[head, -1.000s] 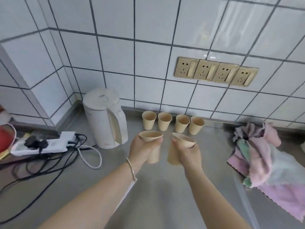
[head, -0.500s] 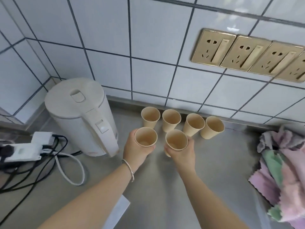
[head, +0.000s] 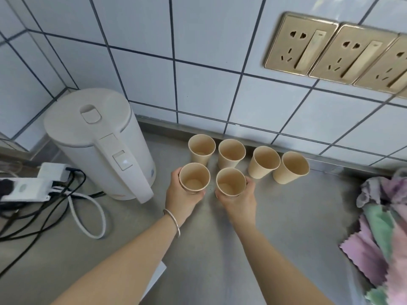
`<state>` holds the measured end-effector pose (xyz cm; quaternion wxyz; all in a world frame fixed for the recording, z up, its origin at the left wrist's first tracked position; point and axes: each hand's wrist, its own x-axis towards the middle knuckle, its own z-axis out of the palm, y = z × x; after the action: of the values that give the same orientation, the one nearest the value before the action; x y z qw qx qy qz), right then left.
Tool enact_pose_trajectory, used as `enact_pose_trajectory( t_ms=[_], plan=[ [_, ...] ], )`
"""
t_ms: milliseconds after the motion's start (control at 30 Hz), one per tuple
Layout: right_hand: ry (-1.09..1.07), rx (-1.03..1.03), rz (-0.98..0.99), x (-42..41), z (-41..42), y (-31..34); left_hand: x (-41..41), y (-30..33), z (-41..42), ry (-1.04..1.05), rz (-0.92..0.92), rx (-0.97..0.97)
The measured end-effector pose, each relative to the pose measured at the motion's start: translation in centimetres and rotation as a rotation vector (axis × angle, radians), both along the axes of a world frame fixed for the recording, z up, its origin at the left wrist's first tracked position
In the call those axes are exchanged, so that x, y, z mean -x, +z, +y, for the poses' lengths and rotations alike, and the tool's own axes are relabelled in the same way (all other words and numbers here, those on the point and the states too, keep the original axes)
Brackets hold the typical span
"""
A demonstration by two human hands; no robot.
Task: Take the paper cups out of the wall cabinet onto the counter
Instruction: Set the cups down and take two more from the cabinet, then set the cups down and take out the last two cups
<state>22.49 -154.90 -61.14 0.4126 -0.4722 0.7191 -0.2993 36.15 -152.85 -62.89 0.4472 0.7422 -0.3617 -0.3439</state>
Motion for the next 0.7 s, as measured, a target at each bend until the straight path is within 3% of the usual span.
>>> enact_pose_trajectory(
  t_ms=[167, 333, 467, 700],
  plan=[
    [0.017, -0.071, 0.054, 0.8, 1.1, -1.1, 0.0, -1.2, 1.2, 0.018, 0.067, -0.093],
    [-0.101, -0.142, 0.075, 1.8, 3.8, -0.3, 0.8, -0.6, 3.9, 0.154, 0.097, -0.249],
    [-0.168, -0.145, 0.063, 3.1, 6.8, 1.7, 2.7, 1.3, 6.0, -0.116, 0.044, -0.328],
    [-0.521, -0.053, 0.056, 9.2, 16.3, 6.8, 11.2, 6.7, 9.4, -0.573, 0.023, -0.205]
  ],
)
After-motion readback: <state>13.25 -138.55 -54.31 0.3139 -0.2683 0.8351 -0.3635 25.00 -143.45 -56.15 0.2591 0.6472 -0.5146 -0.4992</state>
